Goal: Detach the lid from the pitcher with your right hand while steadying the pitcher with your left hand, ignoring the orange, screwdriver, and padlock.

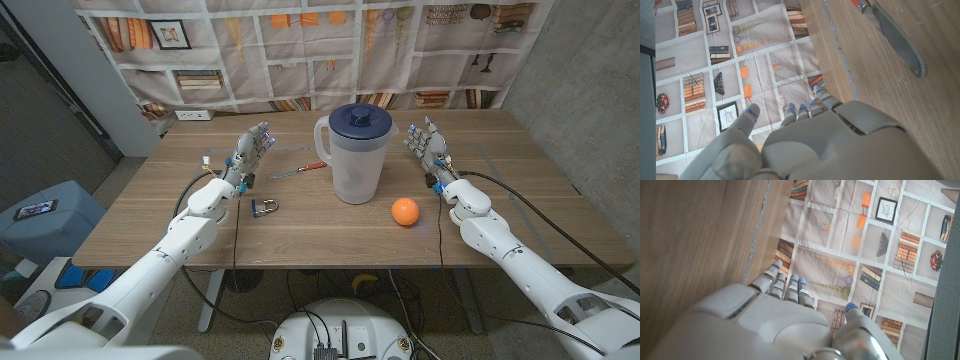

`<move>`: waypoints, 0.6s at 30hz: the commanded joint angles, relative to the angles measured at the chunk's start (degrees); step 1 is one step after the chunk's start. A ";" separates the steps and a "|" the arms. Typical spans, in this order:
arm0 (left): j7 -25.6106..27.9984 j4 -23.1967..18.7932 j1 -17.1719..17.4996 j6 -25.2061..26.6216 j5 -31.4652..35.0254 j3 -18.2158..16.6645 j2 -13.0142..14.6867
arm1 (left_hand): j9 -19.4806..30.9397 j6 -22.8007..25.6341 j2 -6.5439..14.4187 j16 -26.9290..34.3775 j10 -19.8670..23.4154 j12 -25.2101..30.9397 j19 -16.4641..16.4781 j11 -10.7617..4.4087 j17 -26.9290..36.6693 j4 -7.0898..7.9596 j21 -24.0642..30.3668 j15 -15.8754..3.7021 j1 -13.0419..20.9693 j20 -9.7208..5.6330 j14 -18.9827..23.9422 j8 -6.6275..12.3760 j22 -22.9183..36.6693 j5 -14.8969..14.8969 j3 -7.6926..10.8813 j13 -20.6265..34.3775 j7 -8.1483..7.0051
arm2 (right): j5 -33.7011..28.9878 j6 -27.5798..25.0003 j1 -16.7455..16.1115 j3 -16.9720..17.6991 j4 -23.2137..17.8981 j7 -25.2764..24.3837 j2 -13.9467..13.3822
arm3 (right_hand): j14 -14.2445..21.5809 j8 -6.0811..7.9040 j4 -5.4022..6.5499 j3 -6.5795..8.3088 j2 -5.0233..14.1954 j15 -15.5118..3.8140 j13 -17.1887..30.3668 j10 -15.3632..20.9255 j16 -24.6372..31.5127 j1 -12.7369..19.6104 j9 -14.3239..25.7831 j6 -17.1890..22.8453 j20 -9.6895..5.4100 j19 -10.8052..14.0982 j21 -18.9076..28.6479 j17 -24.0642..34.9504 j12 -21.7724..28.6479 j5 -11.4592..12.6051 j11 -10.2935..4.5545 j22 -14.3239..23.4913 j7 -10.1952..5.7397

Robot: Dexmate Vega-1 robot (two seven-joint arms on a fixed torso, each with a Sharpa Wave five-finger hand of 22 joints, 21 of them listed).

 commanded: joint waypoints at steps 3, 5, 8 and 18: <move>-3.81 -6.91 2.28 4.30 -3.04 -1.73 5.69 | 0.14 2.04 0.41 -0.07 1.16 0.13 1.08 -0.51 0.19 -3.33 -0.09 -0.38 2.19 -0.23 0.97 0.55 0.14 -0.60 0.51 0.26 -0.19 | -0.58 -1.31 -1.08 -0.13 -2.38 -1.31 -0.96 | 0.26 0.28 0.13 0.47 1.07 -0.28 0.09 0.41 0.34 0.39 0.24 0.60 -0.26 0.38 0.30 -0.14 0.38 0.39 0.11 0.15 0.09; -5.40 -6.74 2.18 4.15 -3.90 -1.96 6.00 | 0.16 2.61 -0.01 -0.08 1.66 0.17 1.09 -0.93 0.21 -4.70 -0.22 -0.58 2.95 -0.32 1.21 0.64 0.14 -0.75 0.69 0.28 -0.53 | -0.61 -1.17 -1.28 -0.06 -2.52 -1.61 -0.87 | 0.28 0.28 0.13 0.49 1.09 -0.29 0.09 0.37 0.35 0.42 0.24 0.62 -0.26 0.39 0.31 -0.19 0.37 0.40 0.10 0.15 0.05; -7.64 -6.42 1.59 4.22 -4.17 -1.89 6.90 | 0.19 3.89 -0.66 -0.05 2.56 0.24 1.56 -1.25 0.24 -7.31 -0.26 -1.21 4.41 -0.58 1.86 0.83 0.15 -0.97 1.04 0.33 -1.35 | -0.72 -0.74 -1.36 -0.07 -2.26 -1.78 -0.63 | 0.27 0.27 0.11 0.52 1.09 -0.33 0.08 0.39 0.35 0.46 0.24 0.61 -0.27 0.42 0.32 -0.27 0.38 0.43 0.12 0.15 0.07; -16.99 -2.24 -1.84 2.21 -6.46 -1.36 6.79 | 0.31 5.30 -1.91 0.32 5.67 0.73 3.17 -2.51 0.31 -12.36 -0.14 -2.25 7.72 -0.48 4.60 0.82 0.21 -1.09 1.61 0.48 -1.94 | -1.78 0.31 -1.89 0.06 -2.55 -3.23 -0.57 | 0.13 0.22 0.06 0.62 1.11 -0.95 0.05 0.34 0.33 0.60 0.23 0.49 -0.80 0.07 0.22 -0.63 0.36 0.51 0.06 0.14 0.10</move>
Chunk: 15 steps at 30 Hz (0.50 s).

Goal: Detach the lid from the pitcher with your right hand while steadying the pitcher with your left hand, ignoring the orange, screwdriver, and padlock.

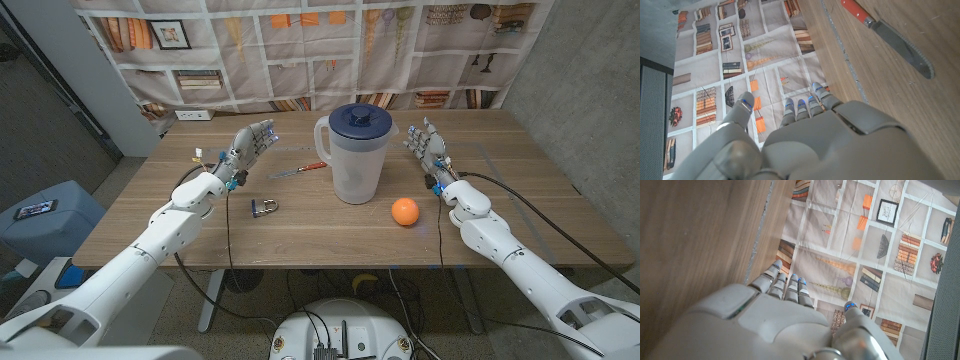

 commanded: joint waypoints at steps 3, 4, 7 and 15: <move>-11.88 3.69 -3.57 -1.54 -3.22 0.22 1.37 | 0.37 0.48 -0.40 0.16 1.17 0.32 0.47 -0.28 0.16 -1.60 -0.27 -0.31 2.12 0.53 0.89 0.29 0.20 -0.34 0.35 0.26 -0.29 | -0.93 1.04 -0.59 0.18 -0.49 -1.39 -0.06 | -0.06 0.23 0.05 0.66 0.52 -0.77 0.05 0.34 0.34 0.03 0.24 0.53 -0.88 0.04 0.21 -0.16 0.36 0.32 0.02 0.14 0.10; -13.44 4.18 -3.99 -1.59 -3.50 0.34 1.60 | 0.38 0.44 -0.38 0.12 1.13 0.28 0.31 -0.26 0.16 -1.72 -0.36 -0.28 2.34 0.59 0.86 0.28 0.20 -0.31 0.42 0.27 -0.26 | -0.99 1.02 -0.53 0.17 -0.49 -1.36 -0.12 | -0.02 0.23 0.05 0.66 0.52 -0.84 0.04 0.36 0.37 0.04 0.24 0.54 -0.93 0.02 0.20 -0.19 0.37 0.32 0.02 0.14 0.13; -16.76 5.00 -4.90 -1.21 -4.28 0.61 2.17 | 0.49 -0.21 -0.53 -0.18 0.38 -0.19 -0.69 -0.35 0.18 -2.33 -0.75 -0.07 3.92 0.89 0.33 0.12 0.19 -0.20 0.73 0.35 -0.12 | -1.36 0.80 -0.39 0.07 -0.59 -1.50 -0.36 | 0.03 0.24 0.05 0.71 0.56 -0.74 0.03 0.33 0.39 0.08 0.24 0.56 -1.00 0.00 0.21 -0.28 0.36 0.35 0.03 0.14 0.09; -24.33 6.76 -7.36 1.53 -6.34 1.43 3.53 | 0.61 -1.40 -1.59 -0.58 -0.93 -0.73 -2.12 0.01 0.22 -2.60 -1.06 0.46 5.85 1.10 -1.18 -0.06 0.18 -0.26 0.75 0.43 0.54 | -1.66 0.87 -0.45 -0.05 -0.44 -1.90 -0.21 | 0.02 0.21 0.05 0.78 0.63 -0.73 0.02 0.26 0.40 0.13 0.23 0.51 -1.03 0.01 0.23 -0.46 0.33 0.39 0.01 0.13 0.18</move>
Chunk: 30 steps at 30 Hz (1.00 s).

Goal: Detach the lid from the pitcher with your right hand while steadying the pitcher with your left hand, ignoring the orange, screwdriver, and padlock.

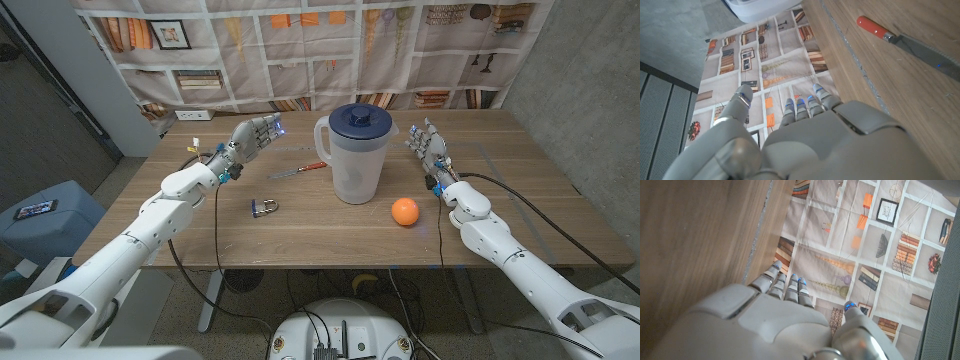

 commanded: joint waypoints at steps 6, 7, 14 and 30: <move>-13.58 5.53 -6.47 2.87 -2.02 2.31 2.46 | 0.37 -1.05 -0.64 -0.28 -1.01 -0.25 -1.32 0.25 0.24 -0.48 -0.32 0.33 1.82 0.03 -1.27 -0.18 0.16 -0.07 0.06 0.20 0.20 | -0.89 0.40 -0.22 -0.06 0.18 -1.07 0.12 | 0.42 0.19 0.00 0.43 0.68 -0.35 0.01 0.25 0.45 0.13 0.24 0.46 -0.16 -0.01 0.24 -0.06 0.34 0.41 0.06 0.14 0.16; -14.29 6.02 -6.92 2.64 -1.69 2.59 2.37 | 0.38 -1.47 -0.76 -0.25 -1.15 -0.29 -1.46 0.28 0.25 -0.49 -0.32 0.41 2.12 0.07 -1.31 -0.29 0.15 -0.05 0.09 0.21 0.25 | -0.86 0.35 -0.26 -0.05 0.13 -1.09 0.10 | 0.44 0.21 0.01 0.44 0.69 -0.28 0.00 0.20 0.47 0.13 0.24 0.49 -0.16 0.02 0.25 -0.10 0.32 0.42 0.05 0.14 0.12; -18.82 8.38 -10.45 3.03 0.39 4.72 2.38 | 0.46 -2.26 -1.71 0.04 -0.68 0.05 -2.16 -1.15 0.29 -0.53 -0.24 -0.38 4.46 -0.31 -1.00 -0.12 0.09 0.07 0.51 0.34 -0.60 | -0.91 0.45 -0.53 0.08 0.12 -1.64 0.22 | 0.60 0.20 0.05 0.47 0.71 -0.25 -0.01 0.24 0.56 0.11 0.24 0.48 -0.10 0.03 0.27 -0.26 0.34 0.44 0.04 0.13 0.09; -25.94 12.35 -17.22 4.46 4.55 9.25 1.25 | 0.56 -3.01 -2.84 -0.04 -0.48 0.15 -5.68 -1.66 0.33 -0.52 -0.70 -1.18 8.50 0.53 -1.34 0.20 0.05 0.27 1.59 0.51 -1.17 | -0.59 1.64 -0.45 0.25 1.65 -1.51 1.03 | 0.72 0.23 0.18 0.54 0.78 -0.10 -0.02 0.34 0.65 0.05 0.24 0.55 0.12 0.12 0.33 -0.63 0.40 0.48 0.16 0.13 0.01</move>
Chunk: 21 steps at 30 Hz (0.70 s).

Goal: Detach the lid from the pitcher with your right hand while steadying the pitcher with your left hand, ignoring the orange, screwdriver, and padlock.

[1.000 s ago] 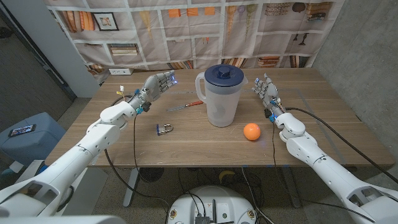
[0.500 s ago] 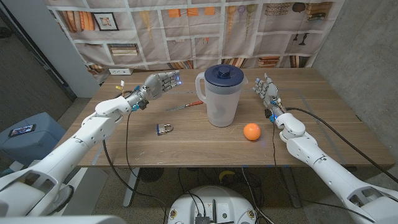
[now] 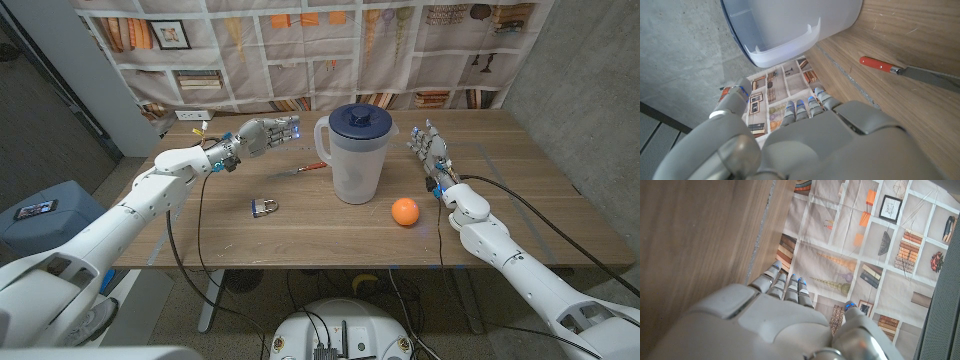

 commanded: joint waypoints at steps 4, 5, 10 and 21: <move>-7.81 4.05 -7.25 1.63 3.91 4.85 -0.91 | 0.32 -1.41 -1.15 -0.23 -1.37 -0.03 -2.35 -0.69 0.36 0.04 -0.02 -0.32 3.02 0.01 -1.76 0.08 0.08 0.42 1.02 0.30 -0.58 | 0.29 0.56 -0.10 0.22 0.81 -0.13 0.32 | 0.39 0.24 -0.04 0.30 0.79 0.22 0.19 0.39 0.20 0.03 0.25 0.58 0.17 0.11 0.33 0.01 0.42 0.27 0.24 0.14 0.03; -8.00 3.96 -7.47 1.90 4.03 5.02 -0.92 | 0.32 -1.54 -1.25 -0.24 -1.51 -0.07 -2.57 -0.64 0.36 0.05 -0.05 -0.34 3.19 0.08 -1.89 0.06 0.08 0.46 1.04 0.31 -0.53 | 0.33 0.64 -0.10 0.25 0.88 -0.08 0.35 | 0.39 0.25 -0.03 0.30 0.79 0.22 0.19 0.39 0.20 0.03 0.25 0.59 0.15 0.13 0.34 0.00 0.42 0.27 0.23 0.14 0.00; -7.85 3.89 -8.03 1.62 5.05 5.52 -1.13 | 0.33 -1.90 -1.86 -0.21 -1.90 -0.10 -3.46 -0.59 0.37 0.07 0.00 -0.20 4.23 0.30 -2.41 0.14 0.10 0.54 1.18 0.33 -0.41 | 0.41 1.02 -0.04 0.31 1.27 0.12 0.44 | 0.37 0.26 -0.02 0.32 0.78 0.25 0.19 0.39 0.20 0.03 0.25 0.64 0.30 0.12 0.34 -0.10 0.42 0.28 0.18 0.14 -0.10; -7.20 5.07 -9.91 0.55 7.62 6.89 -2.35 | 0.39 -2.05 -2.88 0.22 -1.97 0.17 -4.34 -1.19 0.42 0.12 0.27 -0.98 6.43 0.77 -2.19 0.47 0.13 0.51 1.50 0.43 -0.94 | 0.72 1.31 -0.33 0.59 1.36 0.34 0.30 | 0.37 0.24 0.05 0.38 0.84 0.61 0.19 0.46 0.24 0.02 0.25 0.59 0.45 0.20 0.37 -0.30 0.44 0.29 0.22 0.14 -0.09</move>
